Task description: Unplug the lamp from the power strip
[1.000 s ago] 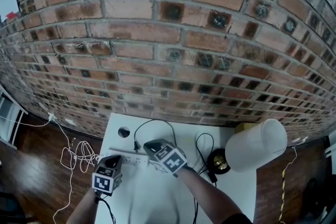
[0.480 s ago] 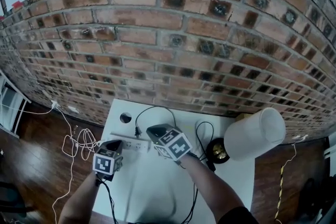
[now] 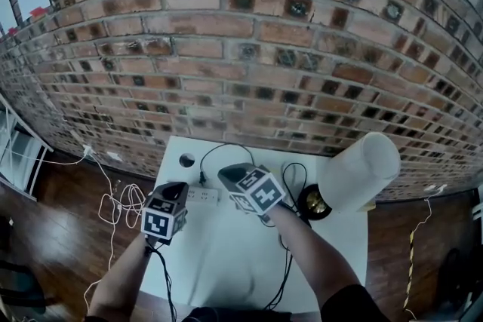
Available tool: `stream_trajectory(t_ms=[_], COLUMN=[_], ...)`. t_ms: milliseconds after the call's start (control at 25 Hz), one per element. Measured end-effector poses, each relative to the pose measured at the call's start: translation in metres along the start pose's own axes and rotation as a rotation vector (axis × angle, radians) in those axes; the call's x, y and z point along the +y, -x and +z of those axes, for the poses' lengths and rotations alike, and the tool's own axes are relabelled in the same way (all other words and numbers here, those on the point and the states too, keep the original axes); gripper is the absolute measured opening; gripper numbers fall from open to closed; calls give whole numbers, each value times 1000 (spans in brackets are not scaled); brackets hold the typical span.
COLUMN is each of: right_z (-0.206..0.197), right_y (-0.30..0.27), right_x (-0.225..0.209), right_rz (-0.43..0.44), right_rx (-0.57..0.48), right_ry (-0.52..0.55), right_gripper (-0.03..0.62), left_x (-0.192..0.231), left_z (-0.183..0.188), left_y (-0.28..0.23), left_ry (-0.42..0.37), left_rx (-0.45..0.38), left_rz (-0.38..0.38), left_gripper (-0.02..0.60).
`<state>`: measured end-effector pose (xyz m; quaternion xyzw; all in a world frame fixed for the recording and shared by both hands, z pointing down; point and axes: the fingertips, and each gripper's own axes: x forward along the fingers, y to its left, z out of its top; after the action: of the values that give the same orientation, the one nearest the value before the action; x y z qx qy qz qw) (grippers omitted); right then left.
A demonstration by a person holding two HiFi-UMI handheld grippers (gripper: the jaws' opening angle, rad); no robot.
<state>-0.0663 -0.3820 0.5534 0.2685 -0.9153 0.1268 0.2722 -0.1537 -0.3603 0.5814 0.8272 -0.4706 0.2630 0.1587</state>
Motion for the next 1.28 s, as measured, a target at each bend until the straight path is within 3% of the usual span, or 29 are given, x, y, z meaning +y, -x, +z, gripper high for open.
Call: stream_trajectory(t_ms=[280, 520, 840, 1120, 1280], right_z=[18, 39, 48, 67, 68], right_y=[17, 25, 31, 45, 53], right_x=[22, 46, 71, 85, 88], right_rz=[7, 59, 88, 74, 76], right_rx=[-22, -90, -98, -87, -106], right_ry=[45, 20, 28, 148, 119], right_gripper=[-8, -8, -8, -8, -8], left_x=[4, 6, 5, 5, -3], left_z=[2, 8, 14, 52, 56], left_y=[24, 51, 83, 115, 130], left_ry=[-9, 2, 14, -6, -3], left_rx=[-29, -67, -105, -213, -245], left_rz=[25, 42, 61, 75, 71], left_gripper=[15, 15, 15, 15, 15])
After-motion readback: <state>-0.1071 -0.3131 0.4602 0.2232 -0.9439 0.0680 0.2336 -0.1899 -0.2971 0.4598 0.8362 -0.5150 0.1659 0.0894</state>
